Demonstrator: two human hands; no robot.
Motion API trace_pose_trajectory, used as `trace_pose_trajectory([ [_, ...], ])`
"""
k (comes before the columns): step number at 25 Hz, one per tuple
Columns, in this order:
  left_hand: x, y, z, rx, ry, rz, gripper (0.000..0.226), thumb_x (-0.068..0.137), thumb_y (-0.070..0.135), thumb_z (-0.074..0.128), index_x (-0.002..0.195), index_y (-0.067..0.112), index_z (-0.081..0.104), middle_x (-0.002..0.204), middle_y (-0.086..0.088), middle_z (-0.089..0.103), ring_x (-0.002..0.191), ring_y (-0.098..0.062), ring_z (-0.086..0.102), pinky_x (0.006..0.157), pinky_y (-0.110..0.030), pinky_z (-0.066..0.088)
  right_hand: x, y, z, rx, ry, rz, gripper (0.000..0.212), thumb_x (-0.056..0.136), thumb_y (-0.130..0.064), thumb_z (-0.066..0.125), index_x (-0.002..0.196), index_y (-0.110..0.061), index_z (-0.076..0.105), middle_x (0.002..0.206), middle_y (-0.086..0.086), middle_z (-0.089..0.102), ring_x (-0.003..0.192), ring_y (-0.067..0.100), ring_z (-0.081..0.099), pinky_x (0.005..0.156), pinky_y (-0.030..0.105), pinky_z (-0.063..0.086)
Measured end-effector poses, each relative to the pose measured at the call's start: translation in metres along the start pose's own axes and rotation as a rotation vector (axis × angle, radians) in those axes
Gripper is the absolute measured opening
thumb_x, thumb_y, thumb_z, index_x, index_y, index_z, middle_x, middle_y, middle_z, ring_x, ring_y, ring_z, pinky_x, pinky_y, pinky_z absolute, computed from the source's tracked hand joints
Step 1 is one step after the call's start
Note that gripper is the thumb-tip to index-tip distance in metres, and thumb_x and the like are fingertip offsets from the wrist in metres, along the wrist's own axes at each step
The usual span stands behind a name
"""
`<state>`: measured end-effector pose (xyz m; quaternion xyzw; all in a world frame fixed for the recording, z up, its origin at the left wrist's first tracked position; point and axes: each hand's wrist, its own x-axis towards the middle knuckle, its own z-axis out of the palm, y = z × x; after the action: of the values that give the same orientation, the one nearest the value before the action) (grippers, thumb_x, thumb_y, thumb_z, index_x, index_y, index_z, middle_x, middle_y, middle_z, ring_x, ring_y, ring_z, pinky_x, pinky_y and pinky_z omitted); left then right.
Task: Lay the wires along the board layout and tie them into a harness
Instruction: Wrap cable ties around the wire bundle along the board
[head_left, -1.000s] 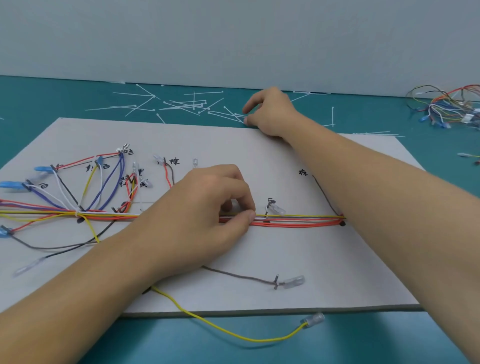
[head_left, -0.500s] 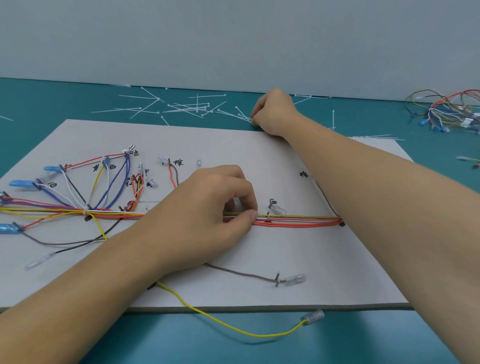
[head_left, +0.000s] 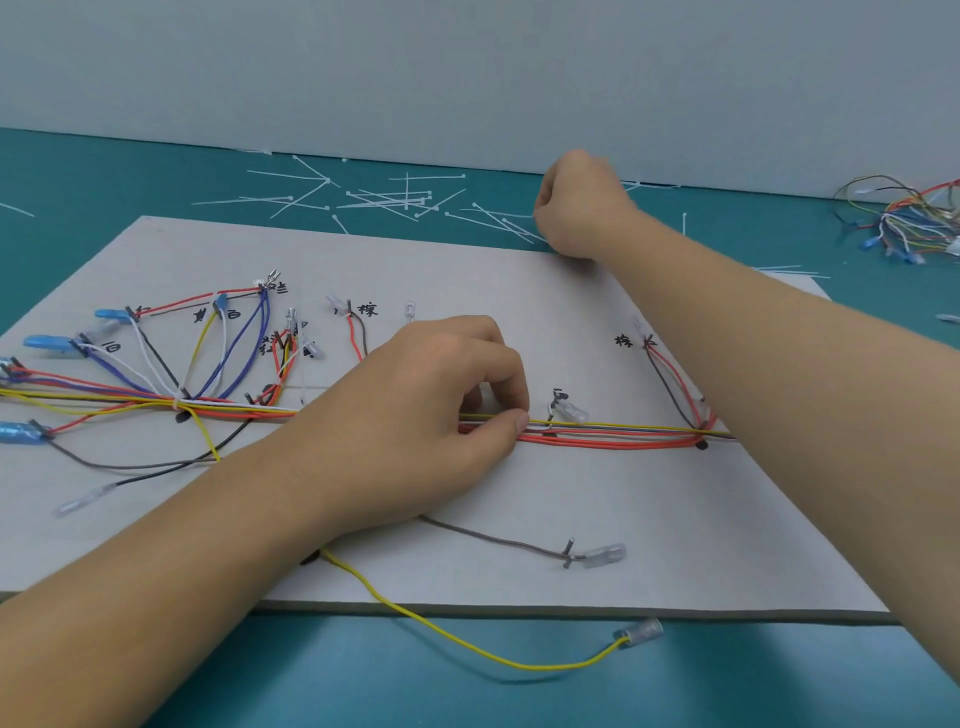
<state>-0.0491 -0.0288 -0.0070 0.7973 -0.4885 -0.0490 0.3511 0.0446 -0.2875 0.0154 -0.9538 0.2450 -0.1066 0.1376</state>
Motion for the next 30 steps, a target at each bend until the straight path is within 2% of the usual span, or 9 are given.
trace_pose_trajectory([
  [5,-0.002,0.006,0.000,0.001,0.149,0.050,0.008,0.091,0.017,0.071,0.087,0.024,0.074,0.091,0.011,0.062,0.082,-0.010,0.061,0.073,-0.023,0.046,-0.056,-0.004,-0.056,-0.076,0.043,-0.063,0.019,0.088,-0.002,0.055,0.099,-0.002,0.071,0.100,0.022,0.073,0.077,0.034,0.067,0.082,0.051,0.060],
  [7,-0.002,0.008,-0.003,0.018,0.351,0.094,0.007,0.091,0.011,0.070,0.092,0.016,0.075,0.094,0.003,0.065,0.086,-0.013,0.061,0.077,-0.027,0.047,-0.097,-0.004,-0.068,0.006,-0.049,-0.116,0.014,0.095,-0.012,0.058,0.088,-0.013,0.071,0.088,0.013,0.074,0.070,0.031,0.068,0.073,0.047,0.062],
  [10,-0.003,0.012,-0.010,0.077,0.570,0.111,0.018,0.092,0.010,0.068,0.109,0.011,0.073,0.109,-0.002,0.065,0.102,-0.018,0.060,0.084,-0.035,0.049,-0.154,0.001,-0.073,0.175,-0.163,-0.194,0.018,0.103,-0.023,0.053,0.087,-0.026,0.062,0.084,-0.007,0.070,0.071,0.010,0.069,0.060,0.036,0.058],
  [13,-0.003,0.013,-0.009,0.103,0.521,0.073,0.028,0.094,0.021,0.067,0.122,0.018,0.071,0.113,0.006,0.066,0.106,-0.020,0.060,0.093,-0.043,0.048,-0.183,0.008,-0.065,0.246,-0.136,-0.310,0.022,0.105,-0.021,0.046,0.088,-0.033,0.053,0.085,-0.014,0.063,0.072,0.003,0.061,0.059,0.028,0.045],
  [15,-0.004,0.013,-0.007,0.108,0.449,0.078,0.019,0.095,0.027,0.067,0.111,0.022,0.075,0.099,0.013,0.071,0.093,-0.015,0.065,0.090,-0.051,0.049,-0.189,0.011,-0.061,0.318,-0.137,-0.344,0.023,0.105,-0.018,0.045,0.088,-0.034,0.051,0.088,-0.011,0.063,0.073,0.010,0.062,0.062,0.032,0.050],
  [17,-0.006,0.014,-0.007,0.105,0.412,0.101,0.010,0.096,0.029,0.066,0.094,0.025,0.075,0.084,0.015,0.072,0.079,-0.009,0.066,0.086,-0.049,0.047,-0.189,0.014,-0.060,0.347,-0.143,-0.360,0.022,0.105,-0.018,0.045,0.090,-0.033,0.051,0.090,-0.009,0.064,0.075,0.012,0.064,0.067,0.038,0.055],
  [20,-0.008,0.017,-0.009,0.156,0.442,0.079,0.015,0.098,0.035,0.065,0.086,0.030,0.072,0.079,0.016,0.070,0.077,-0.006,0.062,0.087,-0.046,0.037,-0.188,0.015,-0.057,0.357,-0.115,-0.399,0.016,0.105,-0.024,0.045,0.093,-0.033,0.051,0.089,-0.009,0.064,0.078,0.011,0.064,0.068,0.035,0.054],
  [24,-0.007,0.017,-0.016,0.080,0.440,0.118,0.021,0.097,0.022,0.068,0.078,0.018,0.073,0.066,0.008,0.063,0.063,-0.016,0.054,0.066,-0.031,0.043,-0.188,0.015,-0.056,0.463,-0.061,-0.460,0.009,0.099,-0.033,0.042,0.096,-0.034,0.051,0.096,-0.013,0.061,0.080,0.012,0.066,0.066,0.027,0.051],
  [30,-0.009,0.020,-0.010,0.143,0.445,0.074,0.021,0.095,0.027,0.067,0.074,0.025,0.071,0.068,0.011,0.061,0.071,-0.013,0.057,0.080,-0.054,0.040,-0.188,0.016,-0.051,0.663,-0.042,-0.528,0.014,0.091,-0.010,0.059,0.096,-0.020,0.068,0.085,-0.010,0.068,0.077,0.016,0.067,0.072,0.030,0.056],
])
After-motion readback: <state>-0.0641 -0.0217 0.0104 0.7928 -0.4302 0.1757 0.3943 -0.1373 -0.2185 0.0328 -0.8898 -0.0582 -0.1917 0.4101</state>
